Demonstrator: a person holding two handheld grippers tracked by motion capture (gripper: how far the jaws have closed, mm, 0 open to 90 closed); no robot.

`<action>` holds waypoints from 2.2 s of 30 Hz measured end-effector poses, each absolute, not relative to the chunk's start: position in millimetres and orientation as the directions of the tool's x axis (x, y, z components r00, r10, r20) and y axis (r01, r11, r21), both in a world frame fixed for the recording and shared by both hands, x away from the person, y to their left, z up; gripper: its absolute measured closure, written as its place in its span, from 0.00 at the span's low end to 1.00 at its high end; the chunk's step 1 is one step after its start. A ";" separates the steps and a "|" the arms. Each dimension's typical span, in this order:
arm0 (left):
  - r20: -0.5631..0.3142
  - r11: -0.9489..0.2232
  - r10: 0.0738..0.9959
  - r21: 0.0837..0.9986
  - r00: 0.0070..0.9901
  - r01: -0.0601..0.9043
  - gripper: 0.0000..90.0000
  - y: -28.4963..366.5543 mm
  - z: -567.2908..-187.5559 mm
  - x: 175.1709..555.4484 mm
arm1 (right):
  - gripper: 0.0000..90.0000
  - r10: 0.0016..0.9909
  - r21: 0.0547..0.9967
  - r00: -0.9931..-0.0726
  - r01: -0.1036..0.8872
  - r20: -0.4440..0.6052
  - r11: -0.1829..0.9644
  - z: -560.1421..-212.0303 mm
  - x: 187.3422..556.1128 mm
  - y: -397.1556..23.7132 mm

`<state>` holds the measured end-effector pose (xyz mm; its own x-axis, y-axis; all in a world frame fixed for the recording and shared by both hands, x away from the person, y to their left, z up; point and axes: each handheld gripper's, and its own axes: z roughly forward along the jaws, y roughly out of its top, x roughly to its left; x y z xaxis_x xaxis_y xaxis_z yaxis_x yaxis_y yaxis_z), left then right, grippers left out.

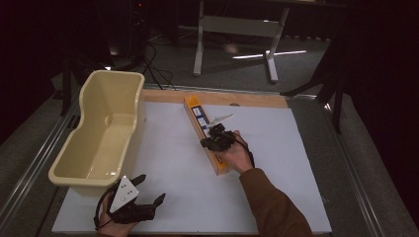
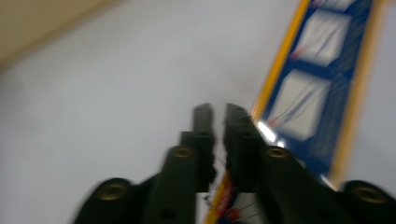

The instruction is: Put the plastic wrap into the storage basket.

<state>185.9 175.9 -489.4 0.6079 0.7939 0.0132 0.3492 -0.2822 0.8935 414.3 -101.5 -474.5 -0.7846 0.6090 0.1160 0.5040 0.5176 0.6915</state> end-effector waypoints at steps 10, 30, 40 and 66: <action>-0.002 -0.266 0.794 0.898 0.608 0.351 0.17 177.9 -489.0 186.5 | 0.44 0.734 0.677 -0.679 0.558 0.039 0.480 -464.4 448.9 -89.3; -0.017 -0.254 0.791 0.901 0.612 0.353 0.17 178.6 -489.1 187.5 | 0.31 0.809 0.404 -0.587 0.734 -0.028 0.546 -479.5 495.2 -50.2; -0.021 -0.249 0.791 0.901 0.612 0.354 0.17 178.6 -489.0 187.7 | 0.34 0.818 0.270 -0.573 0.794 0.038 0.544 -489.9 506.6 -48.8; -0.017 -0.254 0.793 0.900 0.609 0.355 0.17 178.5 -488.9 187.5 | 0.45 0.878 0.157 -0.466 0.881 0.113 0.447 -495.4 508.6 -50.8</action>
<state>187.5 178.5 -488.9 0.6093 0.7928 -0.0169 0.3551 -0.2537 0.8997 508.6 -50.8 -495.4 -0.4657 0.8777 0.1133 0.8806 0.4470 0.1571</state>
